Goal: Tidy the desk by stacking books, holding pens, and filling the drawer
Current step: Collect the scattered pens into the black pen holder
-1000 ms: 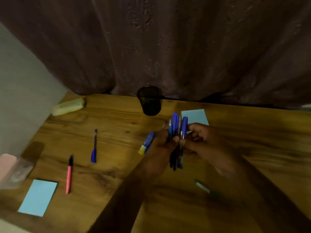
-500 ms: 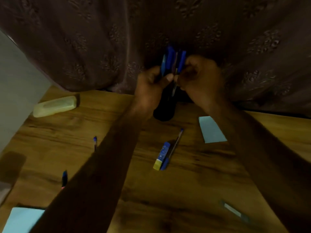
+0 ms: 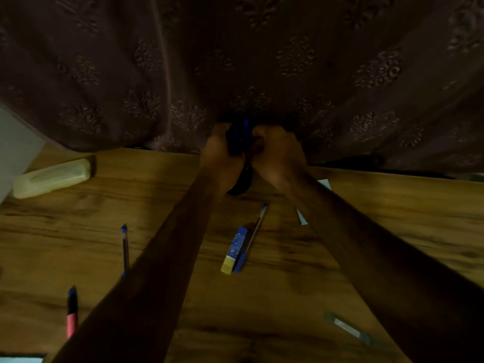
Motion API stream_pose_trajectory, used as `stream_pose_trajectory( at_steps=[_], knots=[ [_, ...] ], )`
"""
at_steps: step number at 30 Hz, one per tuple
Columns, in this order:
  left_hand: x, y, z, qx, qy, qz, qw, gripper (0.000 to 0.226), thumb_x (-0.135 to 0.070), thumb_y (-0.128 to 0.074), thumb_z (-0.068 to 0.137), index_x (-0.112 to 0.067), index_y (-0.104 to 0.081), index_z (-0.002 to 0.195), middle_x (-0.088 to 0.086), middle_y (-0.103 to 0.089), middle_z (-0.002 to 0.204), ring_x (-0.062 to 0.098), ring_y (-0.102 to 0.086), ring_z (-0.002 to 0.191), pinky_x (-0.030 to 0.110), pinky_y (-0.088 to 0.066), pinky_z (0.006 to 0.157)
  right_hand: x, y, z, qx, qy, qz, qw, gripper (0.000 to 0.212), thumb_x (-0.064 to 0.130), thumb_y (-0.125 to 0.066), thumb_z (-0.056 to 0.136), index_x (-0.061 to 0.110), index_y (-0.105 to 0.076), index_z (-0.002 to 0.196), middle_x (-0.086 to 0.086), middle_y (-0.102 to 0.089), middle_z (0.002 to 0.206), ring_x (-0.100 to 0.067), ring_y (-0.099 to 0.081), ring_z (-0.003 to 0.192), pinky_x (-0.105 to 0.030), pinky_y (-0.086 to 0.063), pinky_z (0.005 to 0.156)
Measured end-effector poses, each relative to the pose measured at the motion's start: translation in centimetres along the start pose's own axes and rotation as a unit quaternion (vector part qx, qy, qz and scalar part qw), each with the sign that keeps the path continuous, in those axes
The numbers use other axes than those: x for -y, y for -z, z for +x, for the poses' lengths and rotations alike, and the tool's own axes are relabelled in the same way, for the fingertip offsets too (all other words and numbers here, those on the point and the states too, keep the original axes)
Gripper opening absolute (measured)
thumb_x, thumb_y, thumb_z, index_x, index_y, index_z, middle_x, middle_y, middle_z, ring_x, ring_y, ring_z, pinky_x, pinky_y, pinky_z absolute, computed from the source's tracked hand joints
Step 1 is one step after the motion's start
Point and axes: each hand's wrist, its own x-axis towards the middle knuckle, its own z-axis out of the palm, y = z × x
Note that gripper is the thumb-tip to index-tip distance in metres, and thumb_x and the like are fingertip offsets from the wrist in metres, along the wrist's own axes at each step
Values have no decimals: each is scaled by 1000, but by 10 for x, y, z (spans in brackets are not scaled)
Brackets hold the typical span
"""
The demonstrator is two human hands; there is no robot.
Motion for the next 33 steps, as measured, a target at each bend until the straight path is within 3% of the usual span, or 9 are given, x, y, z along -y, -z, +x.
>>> stream_pose_trajectory(
  at_steps=[2,5,9,13,17,21,23,28,33],
  knots=[
    [1,-1,-1,0,5,41,999,47,4,-54,90,-10,-48,135,-4,-52,113,10,-51,104,25,-45,86,0,1,-4,8,4,0,1000,18,20,-51,86,29,-66,90,1,-71,92,-26,-68,89,-40,-57,74],
    [3,0,-2,-43,-9,87,995,54,3,-60,85,-11,-48,136,2,-54,126,16,-54,113,21,-42,88,0,5,-9,10,19,-3,1000,30,23,-62,86,31,-68,114,3,-71,109,-23,-67,99,-42,-58,82],
    [-5,4,-19,-84,-52,153,983,67,6,-68,76,-9,-48,138,12,-43,139,22,-47,124,11,-31,95,-12,23,-31,-6,30,8,999,36,27,-71,86,33,-64,121,8,-66,116,-13,-64,104,-35,-56,84],
    [-25,-7,-55,-102,-147,176,968,54,10,-62,73,-14,-58,121,5,-46,127,17,-51,115,16,-40,91,-41,52,-70,-13,12,40,999,34,26,-70,88,33,-64,121,11,-63,115,-4,-60,97,-28,-54,80],
    [-36,-63,-95,19,-227,147,962,40,9,-60,77,-18,-63,107,0,-56,113,13,-59,102,29,-53,86,-89,85,-113,-48,-28,41,998,24,27,-71,87,35,-63,108,17,-61,108,-2,-60,83,-30,-56,78],
    [-50,-138,-137,152,-247,125,949,34,1,-66,82,-29,-59,99,-8,-58,105,-3,-57,94,9,-46,84,-139,135,-162,-77,-97,51,991,26,27,-67,87,35,-66,112,19,-63,107,-2,-62,86,-32,-57,80],
    [-61,-180,-157,228,-256,134,930,26,-14,-65,80,-28,-59,101,-4,-57,110,5,-58,98,18,-50,86,-168,163,-189,-99,-130,52,985,30,24,-66,83,35,-66,110,18,-65,106,-4,-64,86,-36,-57,80],
    [-86,-275,-203,327,-242,181,895,36,-10,-65,79,-24,-59,112,-5,-57,117,15,-59,106,35,-52,87,-238,227,-257,-179,-191,30,965,34,33,-60,73,32,-70,106,15,-70,100,-14,-69,89,-36,-57,82],
    [-105,-342,-255,397,-124,177,892,43,-45,-48,74,-21,-61,108,-1,-66,103,15,-63,94,35,-53,85,-314,280,-325,-225,-297,-13,928,18,27,-70,83,32,-67,101,10,-68,95,-12,-66,74,-28,-50,67]
  ],
)
